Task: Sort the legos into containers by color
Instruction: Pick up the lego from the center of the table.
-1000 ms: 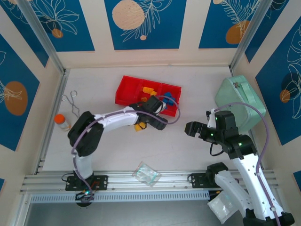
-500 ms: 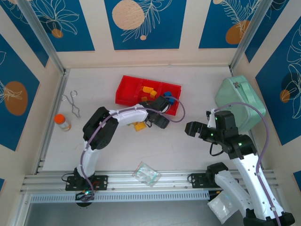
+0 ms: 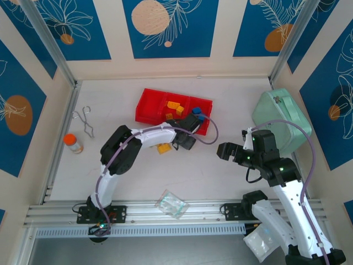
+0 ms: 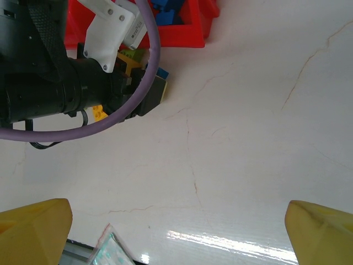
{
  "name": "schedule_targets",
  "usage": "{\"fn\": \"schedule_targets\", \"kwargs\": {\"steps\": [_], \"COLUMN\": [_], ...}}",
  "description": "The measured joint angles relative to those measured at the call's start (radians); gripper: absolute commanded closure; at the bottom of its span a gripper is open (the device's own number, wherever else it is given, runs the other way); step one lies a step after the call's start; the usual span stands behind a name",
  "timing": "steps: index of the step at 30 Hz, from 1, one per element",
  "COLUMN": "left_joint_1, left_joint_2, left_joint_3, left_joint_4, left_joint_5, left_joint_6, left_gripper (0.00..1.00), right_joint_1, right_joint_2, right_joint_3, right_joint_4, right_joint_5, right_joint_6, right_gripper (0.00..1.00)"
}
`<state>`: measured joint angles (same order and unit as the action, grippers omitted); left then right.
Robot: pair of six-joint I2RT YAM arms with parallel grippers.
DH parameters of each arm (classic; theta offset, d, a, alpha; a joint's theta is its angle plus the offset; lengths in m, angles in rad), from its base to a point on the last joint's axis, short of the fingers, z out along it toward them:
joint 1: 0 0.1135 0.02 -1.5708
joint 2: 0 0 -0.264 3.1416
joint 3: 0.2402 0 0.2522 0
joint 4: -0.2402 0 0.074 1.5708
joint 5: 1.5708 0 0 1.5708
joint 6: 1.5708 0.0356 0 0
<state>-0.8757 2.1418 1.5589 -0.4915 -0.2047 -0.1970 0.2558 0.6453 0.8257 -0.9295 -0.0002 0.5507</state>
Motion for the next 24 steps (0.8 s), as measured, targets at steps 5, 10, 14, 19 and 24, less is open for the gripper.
{"fn": "schedule_targets", "kwargs": {"steps": [5,10,14,19,24], "left_joint_1": [-0.015,-0.026,-0.030,-0.033,-0.034], "left_joint_2": [0.021,0.041,0.041,0.040,0.008], "left_joint_3": [0.030,0.071,0.075,0.075,0.037], "left_joint_4": [-0.027,-0.071,-0.076,-0.076,-0.081], "left_joint_5": [-0.018,-0.030,-0.038,-0.050,-0.060], "left_joint_6": [-0.008,-0.016,-0.034,-0.042,-0.065], "left_gripper": [0.53,0.65,0.75,0.82,0.87], "right_joint_1": [0.000,0.000,0.000,0.000,0.000], "right_joint_2": [0.000,0.000,0.000,0.000,0.000], "right_joint_3": [0.000,0.000,0.000,0.000,0.000], "right_joint_4": [0.000,0.000,0.000,0.000,0.000], "right_joint_5": [0.000,0.000,0.000,0.000,0.000], "right_joint_6": [0.000,0.000,0.000,0.000,0.000], "right_gripper": [0.01,0.01,0.01,0.01,0.01]}}
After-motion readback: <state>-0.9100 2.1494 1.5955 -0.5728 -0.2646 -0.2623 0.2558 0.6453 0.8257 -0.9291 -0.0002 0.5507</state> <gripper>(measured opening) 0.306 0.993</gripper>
